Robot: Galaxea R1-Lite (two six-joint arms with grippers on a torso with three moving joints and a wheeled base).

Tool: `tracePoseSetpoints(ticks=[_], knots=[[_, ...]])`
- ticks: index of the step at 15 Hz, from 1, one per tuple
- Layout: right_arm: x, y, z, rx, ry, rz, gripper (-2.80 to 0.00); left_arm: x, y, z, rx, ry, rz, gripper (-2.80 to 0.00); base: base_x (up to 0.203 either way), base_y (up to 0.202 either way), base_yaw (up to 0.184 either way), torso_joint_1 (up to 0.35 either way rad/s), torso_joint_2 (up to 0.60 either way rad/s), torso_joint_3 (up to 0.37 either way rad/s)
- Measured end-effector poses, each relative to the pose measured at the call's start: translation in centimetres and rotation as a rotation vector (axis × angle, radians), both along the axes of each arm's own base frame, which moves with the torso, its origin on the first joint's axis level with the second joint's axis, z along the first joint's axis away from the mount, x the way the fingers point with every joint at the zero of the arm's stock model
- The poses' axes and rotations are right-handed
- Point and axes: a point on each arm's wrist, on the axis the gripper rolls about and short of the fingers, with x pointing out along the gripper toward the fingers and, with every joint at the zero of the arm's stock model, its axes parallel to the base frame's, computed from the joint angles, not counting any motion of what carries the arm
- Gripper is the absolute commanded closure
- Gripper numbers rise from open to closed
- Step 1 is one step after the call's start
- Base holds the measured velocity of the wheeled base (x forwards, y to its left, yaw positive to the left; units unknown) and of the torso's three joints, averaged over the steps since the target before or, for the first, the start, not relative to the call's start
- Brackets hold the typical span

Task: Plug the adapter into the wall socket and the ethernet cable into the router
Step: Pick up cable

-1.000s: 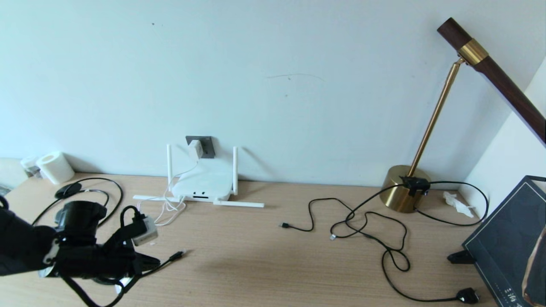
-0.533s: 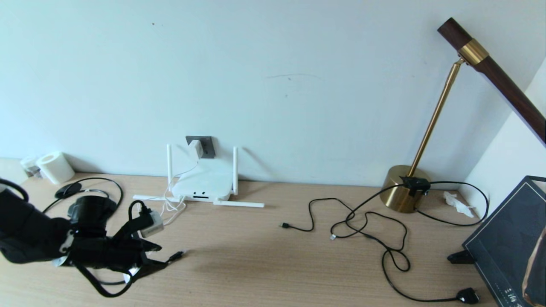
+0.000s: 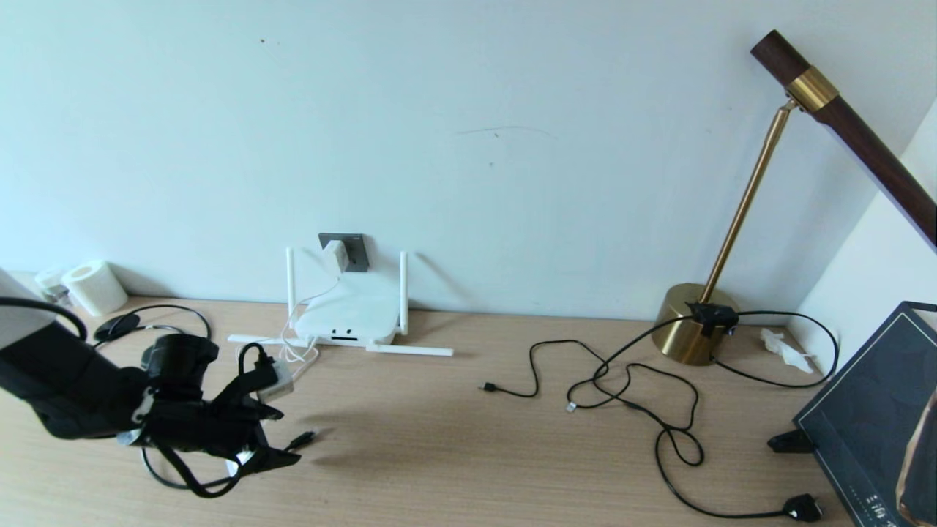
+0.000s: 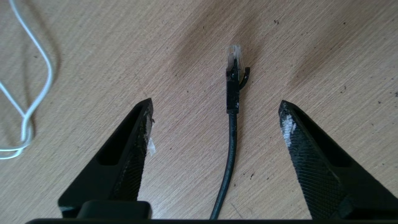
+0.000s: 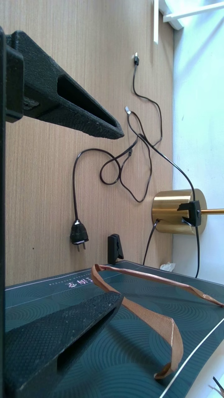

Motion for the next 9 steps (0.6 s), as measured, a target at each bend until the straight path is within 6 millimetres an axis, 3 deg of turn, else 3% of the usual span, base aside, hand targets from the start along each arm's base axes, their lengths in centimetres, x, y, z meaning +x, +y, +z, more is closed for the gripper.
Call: tracePoseSetpoints(ticks=[4, 5, 9], knots=[[0.0, 0.0, 0.0, 0.001, 0.0, 0.0, -2.8, 0.4, -0.2, -0.8, 0.002, 0.014, -0.007, -2.8, 0.0, 0.0, 0.0, 0.0, 0.0, 0.0], [0.0, 0.0, 0.0, 0.0, 0.0, 0.0, -2.8, 0.5, -0.2, -0.9, 0.001, 0.017, -0.008, 0.0, 0.0, 0.0, 0.0, 0.0, 0.0, 0.0], [0.0, 0.0, 0.0, 0.0, 0.0, 0.0, -2.8, 0.6, -0.3, -1.4, -0.004, 0.03, -0.011, 0.0, 0.0, 0.0, 0.0, 0.0, 0.0, 0.0]])
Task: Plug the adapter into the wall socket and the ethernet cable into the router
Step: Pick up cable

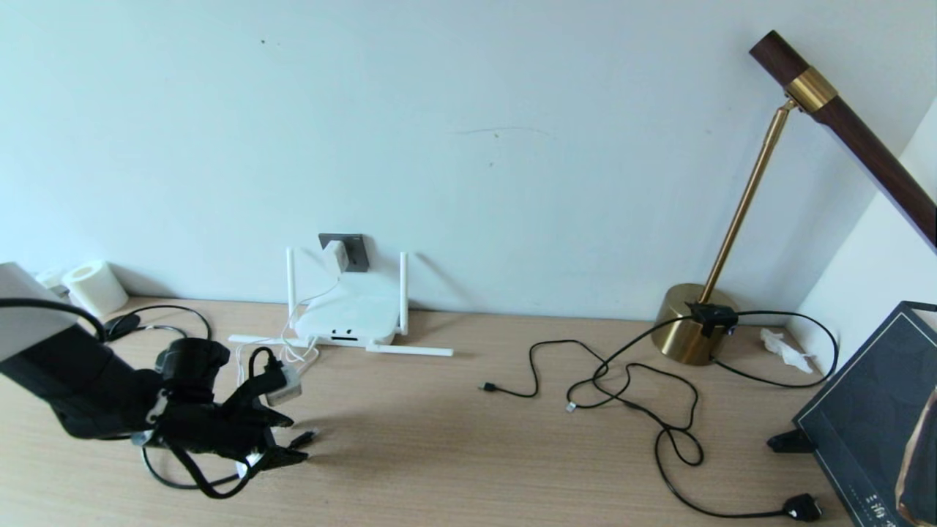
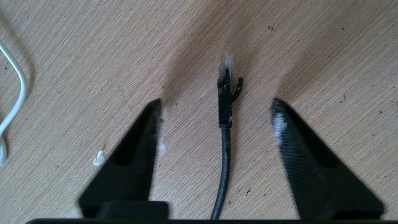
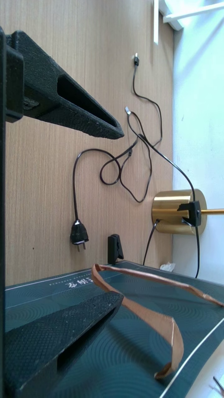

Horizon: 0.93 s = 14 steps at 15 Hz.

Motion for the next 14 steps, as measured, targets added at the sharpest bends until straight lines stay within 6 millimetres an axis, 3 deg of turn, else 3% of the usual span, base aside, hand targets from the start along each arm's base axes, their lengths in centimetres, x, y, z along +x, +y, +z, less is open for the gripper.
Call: tracePoseSetpoints(ticks=[6, 10, 14], knots=[[0.0, 0.0, 0.0, 0.0, 0.0, 0.0, -2.8, -0.1, 0.0, -0.2, 0.002, 0.01, -0.004, 0.0, 0.0, 0.0, 0.0, 0.0, 0.0, 0.0], [0.0, 0.0, 0.0, 0.0, 0.0, 0.0, -2.8, -1.2, -0.2, -0.1, 0.004, 0.017, -0.015, 0.0, 0.0, 0.0, 0.0, 0.0, 0.0, 0.0], [0.0, 0.0, 0.0, 0.0, 0.0, 0.0, -2.8, -3.2, -2.2, 3.6, -0.022, -0.066, -0.087, 0.0, 0.0, 0.0, 0.0, 0.0, 0.0, 0.0]])
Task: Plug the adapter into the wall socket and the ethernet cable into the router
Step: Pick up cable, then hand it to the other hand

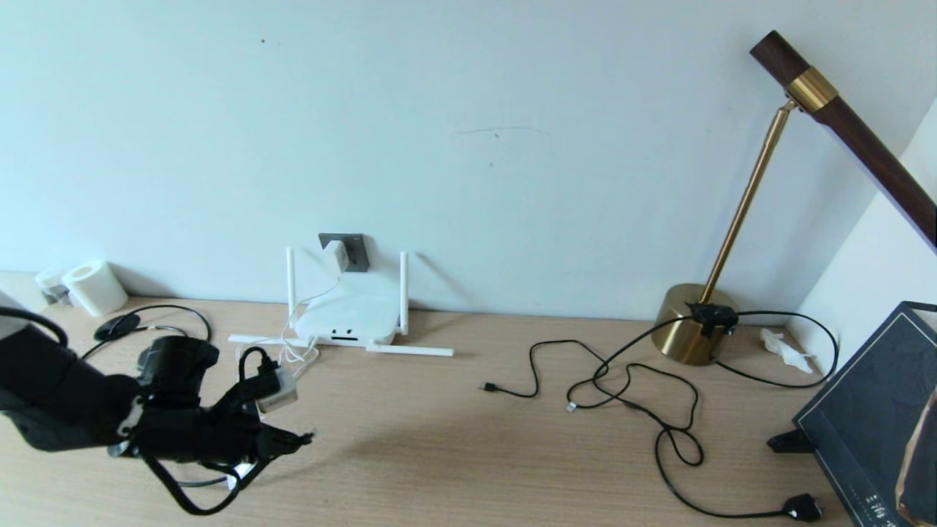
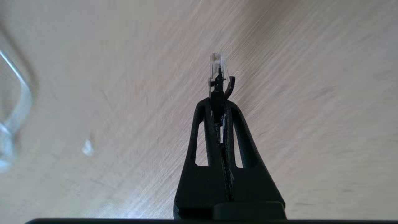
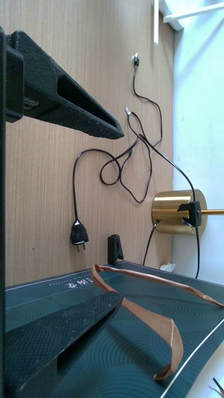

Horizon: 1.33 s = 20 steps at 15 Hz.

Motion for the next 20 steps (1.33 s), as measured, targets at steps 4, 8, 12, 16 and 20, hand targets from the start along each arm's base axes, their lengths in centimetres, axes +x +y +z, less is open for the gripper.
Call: tracePoseSetpoints(ticks=[4, 8, 12, 16, 20], knots=[[0.0, 0.0, 0.0, -0.078, 0.004, 0.011, -2.8, -1.8, -6.7, 6.4, -0.08, -0.121, -0.16, 0.0, 0.0, 0.0, 0.0, 0.0, 0.0, 0.0], [-0.5, 0.0, 1.9, -0.069, -0.033, 0.02, -2.8, -3.0, -13.5, 13.1, -0.182, -0.213, -0.225, 0.0, 0.0, 0.0, 0.0, 0.0, 0.0, 0.0], [-0.3, 0.5, 10.1, 0.102, 0.033, 0.208, -2.8, -3.6, -17.5, 17.8, -0.218, -0.332, -0.187, 0.0, 0.0, 0.0, 0.0, 0.0, 0.0, 0.0], [5.7, 1.3, 16.0, 0.383, 0.4, 0.55, -2.8, -4.6, -18.7, 19.3, -0.202, -0.402, -0.223, 0.0, 0.0, 0.0, 0.0, 0.0, 0.0, 0.0], [13.1, 3.0, 17.8, 0.58, 0.692, 0.829, -2.8, -5.7, -20.3, 19.8, -0.174, -0.444, -0.285, 0.0, 0.0, 0.0, 0.0, 0.0, 0.0, 0.0]])
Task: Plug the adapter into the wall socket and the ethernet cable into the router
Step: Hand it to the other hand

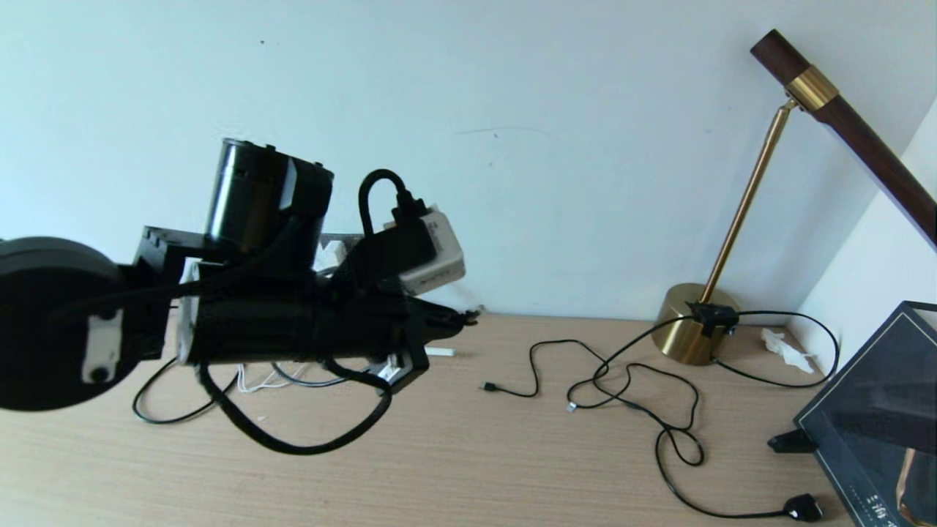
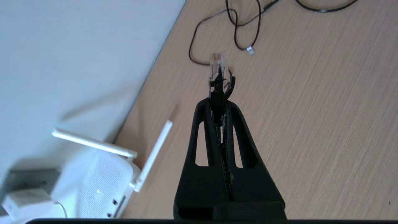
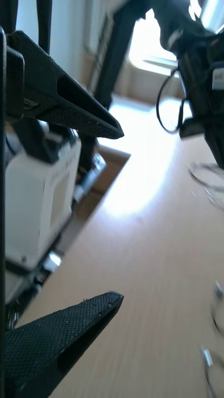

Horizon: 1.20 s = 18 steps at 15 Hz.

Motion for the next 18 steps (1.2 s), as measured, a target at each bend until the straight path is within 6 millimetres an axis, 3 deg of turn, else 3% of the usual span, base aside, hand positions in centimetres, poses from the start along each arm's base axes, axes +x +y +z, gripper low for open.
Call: tracePoseSetpoints(ticks=[3, 7, 12, 18], knots=[[4.1, 1.6, 0.0, 0.034, 0.033, 0.081, -2.8, -0.2, -2.4, 0.1, 0.011, -0.019, -0.048, 0.0, 0.0, 0.0, 0.0, 0.0, 0.0, 0.0], [7.3, 3.2, -1.0, 0.032, 0.053, 0.13, -2.8, -0.7, -6.1, -0.1, 0.038, -0.045, -0.092, 0.0, 0.0, 0.0, 0.0, 0.0, 0.0, 0.0], [9.1, 4.2, -1.7, 0.034, 0.04, 0.154, -2.8, -1.8, -9.4, -0.3, 0.058, -0.056, -0.16, 0.0, 0.0, 0.0, 0.0, 0.0, 0.0, 0.0], [10.3, 5.6, -2.5, 0.033, 0.042, 0.198, -2.8, -2.6, -11.0, -0.6, 0.065, -0.059, -0.192, 0.0, 0.0, 0.0, 0.0, 0.0, 0.0, 0.0]])
